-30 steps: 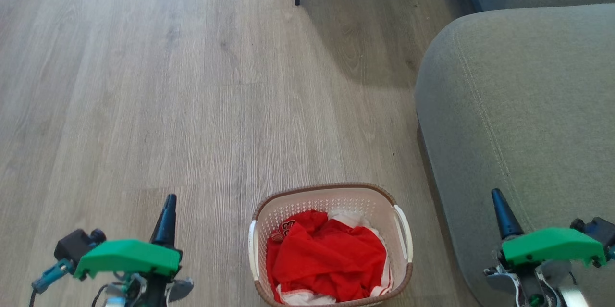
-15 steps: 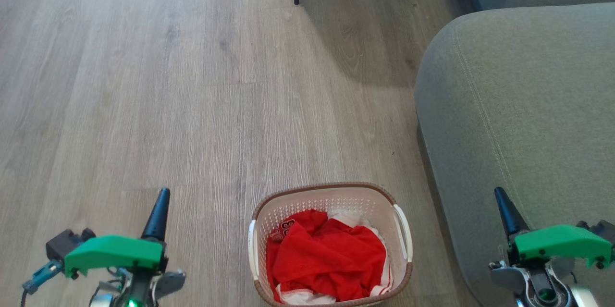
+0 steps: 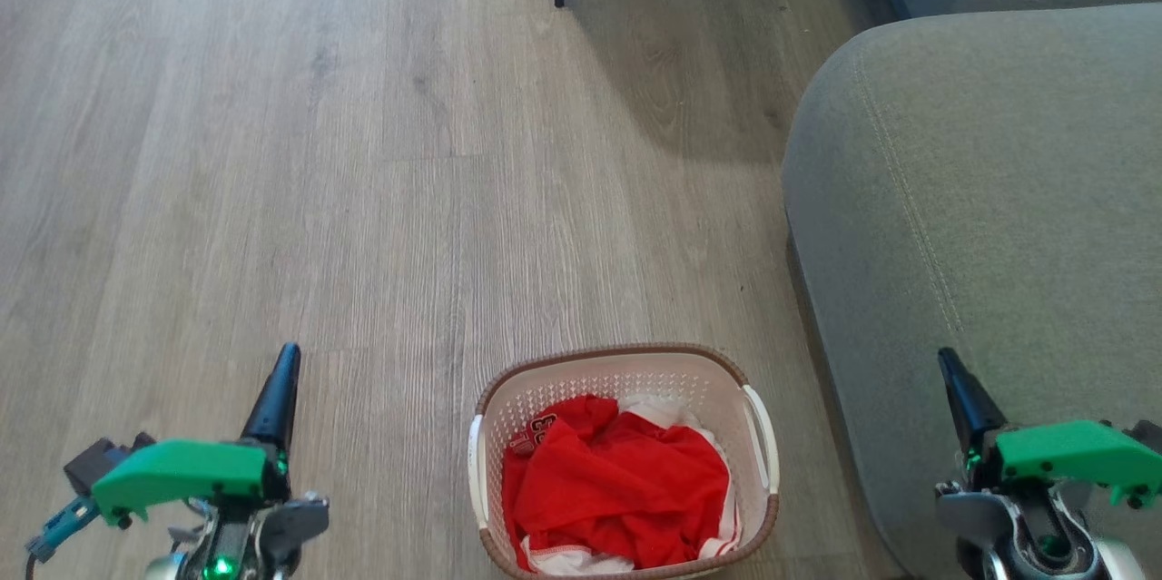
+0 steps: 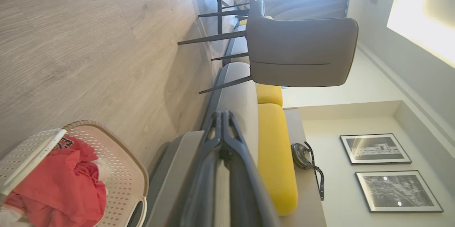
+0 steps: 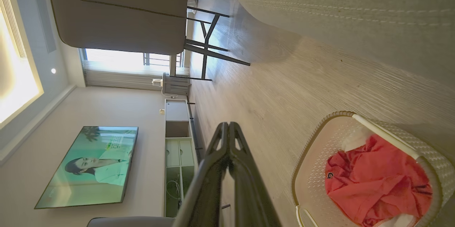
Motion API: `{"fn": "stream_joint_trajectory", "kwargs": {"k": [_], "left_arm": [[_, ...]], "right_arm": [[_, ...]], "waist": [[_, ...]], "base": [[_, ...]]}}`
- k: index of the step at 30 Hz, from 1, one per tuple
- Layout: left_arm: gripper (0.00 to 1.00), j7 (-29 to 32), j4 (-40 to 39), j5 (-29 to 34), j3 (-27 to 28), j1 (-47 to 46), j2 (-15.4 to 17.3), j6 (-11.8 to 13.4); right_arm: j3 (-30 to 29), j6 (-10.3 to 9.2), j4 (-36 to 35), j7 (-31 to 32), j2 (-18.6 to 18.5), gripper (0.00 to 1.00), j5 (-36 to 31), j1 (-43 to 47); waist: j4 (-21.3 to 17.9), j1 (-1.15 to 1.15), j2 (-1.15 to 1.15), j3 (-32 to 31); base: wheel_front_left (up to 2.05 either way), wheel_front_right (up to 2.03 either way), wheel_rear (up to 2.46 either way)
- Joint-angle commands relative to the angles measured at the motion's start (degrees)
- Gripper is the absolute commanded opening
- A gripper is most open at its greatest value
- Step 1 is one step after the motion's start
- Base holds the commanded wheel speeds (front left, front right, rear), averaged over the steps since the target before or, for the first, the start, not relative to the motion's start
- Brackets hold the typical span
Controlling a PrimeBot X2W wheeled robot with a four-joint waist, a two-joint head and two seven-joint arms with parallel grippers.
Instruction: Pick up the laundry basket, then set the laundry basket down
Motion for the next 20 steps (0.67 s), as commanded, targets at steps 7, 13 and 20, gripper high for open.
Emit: {"fn": "stream_joint_trajectory", "kwargs": {"k": [7, 13, 20], "left_arm": [[0.00, 1.65, -0.74, -5.55, 3.69, -4.08, 0.56, -1.72], [0.00, 2.70, -0.07, -9.25, 5.00, -4.63, 0.50, -2.58], [0.00, 2.98, 0.03, -9.63, 5.35, -4.72, 0.37, -2.70]], "right_arm": [[-0.10, 0.39, -1.06, 1.66, -1.00, 0.00, 5.56, -3.58], [-0.73, 0.41, -0.60, 2.69, -0.97, 0.00, 9.19, -4.03], [-0.97, 0.41, -0.53, 2.96, -0.86, 0.00, 9.58, -4.11]], "waist": [[-0.04, 0.00, 0.00, 0.05], [-0.07, 0.00, 0.00, 0.09], [-0.08, 0.00, 0.00, 0.10]], "base": [[0.00, 0.00, 0.00], [0.00, 0.00, 0.00], [0.00, 0.00, 0.00]]}}
